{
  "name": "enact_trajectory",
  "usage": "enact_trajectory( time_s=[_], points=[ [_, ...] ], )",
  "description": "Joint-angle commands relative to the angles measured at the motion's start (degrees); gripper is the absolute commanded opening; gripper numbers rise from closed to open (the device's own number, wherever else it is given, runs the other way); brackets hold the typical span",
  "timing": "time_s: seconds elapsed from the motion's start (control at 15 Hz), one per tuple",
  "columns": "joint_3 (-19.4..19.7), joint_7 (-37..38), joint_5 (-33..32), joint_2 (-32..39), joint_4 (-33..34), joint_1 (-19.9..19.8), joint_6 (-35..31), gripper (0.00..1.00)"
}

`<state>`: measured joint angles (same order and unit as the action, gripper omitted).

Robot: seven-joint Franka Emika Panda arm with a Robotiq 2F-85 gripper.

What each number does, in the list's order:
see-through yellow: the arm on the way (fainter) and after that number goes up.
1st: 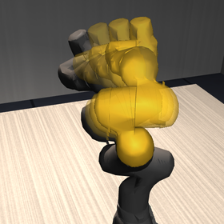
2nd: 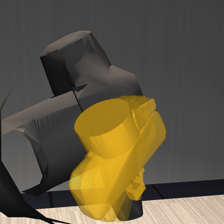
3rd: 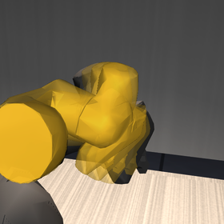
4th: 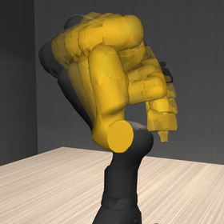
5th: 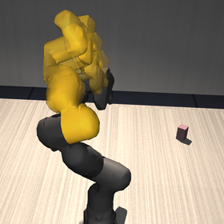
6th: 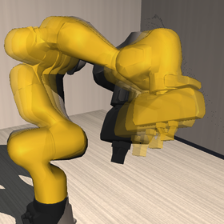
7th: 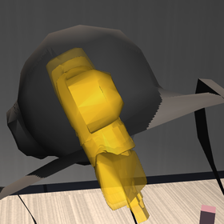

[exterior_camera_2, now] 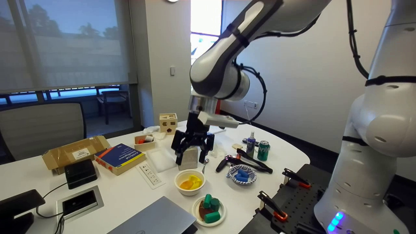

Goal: Open the laptop

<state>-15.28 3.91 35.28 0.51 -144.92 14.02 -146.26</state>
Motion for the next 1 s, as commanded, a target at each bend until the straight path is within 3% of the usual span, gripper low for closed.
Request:
enact_trajectory(
  time_s=[0.0,0.2,0.4,0.8,0.93],
  points=[
    [-0.53,-15.36,15.66,10.38,0.78,-1.14,-5.7,1.0],
    [-1.92,-30.51,29.51,17.77,2.73,-4.66,-5.72,1.0],
    [-1.38,-44.24,39.21,24.35,4.79,-7.74,-4.16,1.0],
    [-0.58,-54.6,40.91,35.7,10.52,-11.77,-0.2,1.0],
    [1.58,-55.56,41.23,37.69,12.15,-10.05,2.23,1.0]
  ],
)
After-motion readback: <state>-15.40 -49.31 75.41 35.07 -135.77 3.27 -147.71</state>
